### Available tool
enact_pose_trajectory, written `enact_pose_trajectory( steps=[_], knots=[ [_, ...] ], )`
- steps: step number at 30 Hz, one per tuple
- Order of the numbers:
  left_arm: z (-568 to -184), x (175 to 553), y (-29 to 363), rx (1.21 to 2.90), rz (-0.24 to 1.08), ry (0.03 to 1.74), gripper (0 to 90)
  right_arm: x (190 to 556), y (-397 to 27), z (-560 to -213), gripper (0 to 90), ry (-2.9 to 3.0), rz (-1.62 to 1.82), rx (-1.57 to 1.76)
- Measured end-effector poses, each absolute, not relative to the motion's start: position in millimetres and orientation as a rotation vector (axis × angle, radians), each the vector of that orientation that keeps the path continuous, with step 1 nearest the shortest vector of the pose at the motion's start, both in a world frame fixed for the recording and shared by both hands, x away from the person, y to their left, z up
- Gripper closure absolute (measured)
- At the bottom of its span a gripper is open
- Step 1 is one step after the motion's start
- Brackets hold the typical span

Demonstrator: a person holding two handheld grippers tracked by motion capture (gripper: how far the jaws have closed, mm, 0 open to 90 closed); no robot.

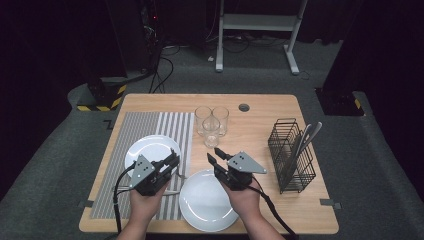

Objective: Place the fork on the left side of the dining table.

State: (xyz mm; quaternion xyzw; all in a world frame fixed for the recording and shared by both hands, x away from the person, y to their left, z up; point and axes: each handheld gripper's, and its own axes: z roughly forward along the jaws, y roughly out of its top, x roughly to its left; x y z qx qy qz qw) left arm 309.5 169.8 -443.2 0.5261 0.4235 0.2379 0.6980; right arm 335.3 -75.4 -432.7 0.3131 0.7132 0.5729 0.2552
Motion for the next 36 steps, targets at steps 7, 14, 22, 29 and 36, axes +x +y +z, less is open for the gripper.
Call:
enact_pose_trajectory(
  steps=[7,14,22,29,36],
  knots=[
    [-443.4,311.4,175.4,1.162,0.531,0.958,79.5,336.9,-83.1,-443.5,66.4,1.942,1.522,0.877],
    [-442.7,313.0,182.0,1.152,0.532,0.970,79.5,338.5,-93.4,-454.4,66.4,1.946,1.489,0.913],
    [-442.0,313.2,183.3,1.145,0.536,0.971,79.5,339.4,-106.4,-469.1,66.8,1.955,1.428,0.949],
    [-443.1,316.3,182.4,1.146,0.538,0.986,79.5,339.5,-120.8,-484.5,66.4,1.973,1.357,0.957],
    [-440.5,321.9,181.7,1.156,0.531,0.990,79.5,342.0,-136.1,-497.6,66.1,1.986,1.304,1.009]
  ],
)
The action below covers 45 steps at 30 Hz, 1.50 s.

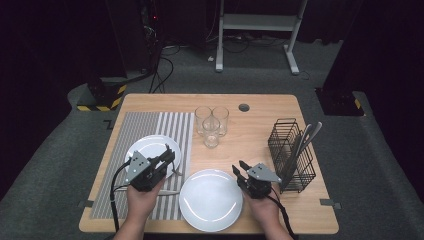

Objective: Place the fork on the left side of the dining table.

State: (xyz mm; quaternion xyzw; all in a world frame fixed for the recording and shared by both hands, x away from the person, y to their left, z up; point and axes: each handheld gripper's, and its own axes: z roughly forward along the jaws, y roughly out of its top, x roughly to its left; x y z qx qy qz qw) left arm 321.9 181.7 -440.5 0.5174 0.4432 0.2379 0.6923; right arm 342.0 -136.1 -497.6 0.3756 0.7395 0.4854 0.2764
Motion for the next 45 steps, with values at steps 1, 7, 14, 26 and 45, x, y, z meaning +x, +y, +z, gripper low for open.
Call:
enact_pose_trajectory(
  steps=[1,7,14,26,45],
  knots=[
    [-439.1,322.6,181.6,1.146,0.528,0.989,79.4,342.8,-137.7,-498.9,66.1,1.985,1.301,1.017],
    [-432.4,328.6,184.4,1.150,0.543,0.989,79.5,345.6,-142.7,-507.9,61.9,1.985,1.276,1.035],
    [-430.3,338.7,191.4,1.131,0.512,1.012,79.5,345.7,-148.6,-514.6,59.8,1.980,1.269,1.066],
    [-425.7,353.5,199.9,1.109,0.493,1.040,79.5,344.5,-152.1,-522.9,59.1,1.976,1.239,1.082],
    [-422.3,378.1,202.0,1.111,0.499,1.071,79.5,344.8,-154.7,-526.5,59.0,1.981,1.242,1.105]
  ],
)
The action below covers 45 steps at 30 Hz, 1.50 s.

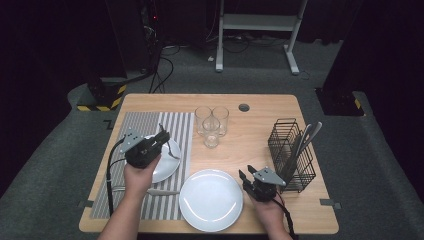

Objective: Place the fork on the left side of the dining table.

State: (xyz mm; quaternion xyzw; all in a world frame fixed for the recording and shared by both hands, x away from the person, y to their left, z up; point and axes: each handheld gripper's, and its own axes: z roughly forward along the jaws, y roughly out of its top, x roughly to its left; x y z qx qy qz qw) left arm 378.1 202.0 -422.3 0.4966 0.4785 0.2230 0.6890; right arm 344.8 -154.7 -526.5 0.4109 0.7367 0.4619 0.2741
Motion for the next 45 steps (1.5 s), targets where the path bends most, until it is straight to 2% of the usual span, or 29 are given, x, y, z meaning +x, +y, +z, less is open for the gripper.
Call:
enact_pose_trajectory(
  steps=[45],
  knots=[
    [-413.9,402.0,197.9,1.117,0.534,1.069,79.5,344.8,-155.5,-528.6,54.8,1.996,1.243,1.129]
  ],
)
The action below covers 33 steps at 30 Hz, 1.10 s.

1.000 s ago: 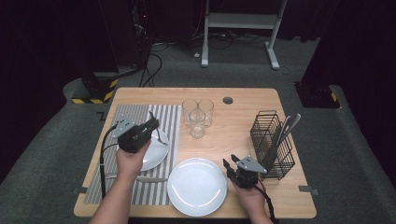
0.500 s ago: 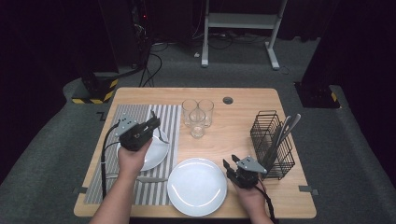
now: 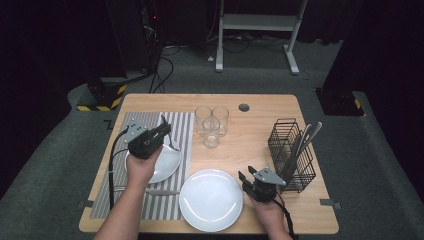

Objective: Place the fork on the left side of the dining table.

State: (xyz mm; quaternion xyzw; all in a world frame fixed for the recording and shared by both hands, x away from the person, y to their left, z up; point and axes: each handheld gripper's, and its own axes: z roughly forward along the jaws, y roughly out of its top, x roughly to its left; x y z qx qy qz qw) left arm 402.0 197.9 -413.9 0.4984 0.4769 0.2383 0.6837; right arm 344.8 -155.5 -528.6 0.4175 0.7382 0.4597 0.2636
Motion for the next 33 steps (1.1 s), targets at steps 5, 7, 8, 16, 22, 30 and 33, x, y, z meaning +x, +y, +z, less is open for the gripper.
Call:
enact_pose_trajectory(
  steps=[5,7,8,16,22,30,33],
  knots=[
    [-413.3,409.2,197.4,1.128,0.546,1.070,79.5,344.9,-156.3,-528.6,54.9,1.995,1.245,1.138],
    [-413.1,412.6,196.5,1.135,0.552,1.070,79.5,344.8,-156.4,-528.6,54.9,1.995,1.245,1.138],
    [-413.1,414.3,196.3,1.137,0.552,1.069,79.5,344.8,-156.5,-528.7,54.9,1.995,1.245,1.139],
    [-413.7,426.7,198.0,1.141,0.564,1.076,79.5,344.7,-156.6,-529.8,55.0,1.998,1.245,1.143],
    [-412.2,437.7,198.4,1.150,0.572,1.076,79.5,344.5,-156.8,-529.8,55.0,1.997,1.246,1.147],
    [-407.6,457.1,185.4,0.930,0.502,1.110,79.5,344.5,-157.7,-529.9,55.0,1.995,1.253,1.152],
    [-409.1,464.7,186.8,0.946,0.503,1.119,79.5,344.0,-158.2,-529.9,55.0,1.992,1.256,1.155]
  ],
)
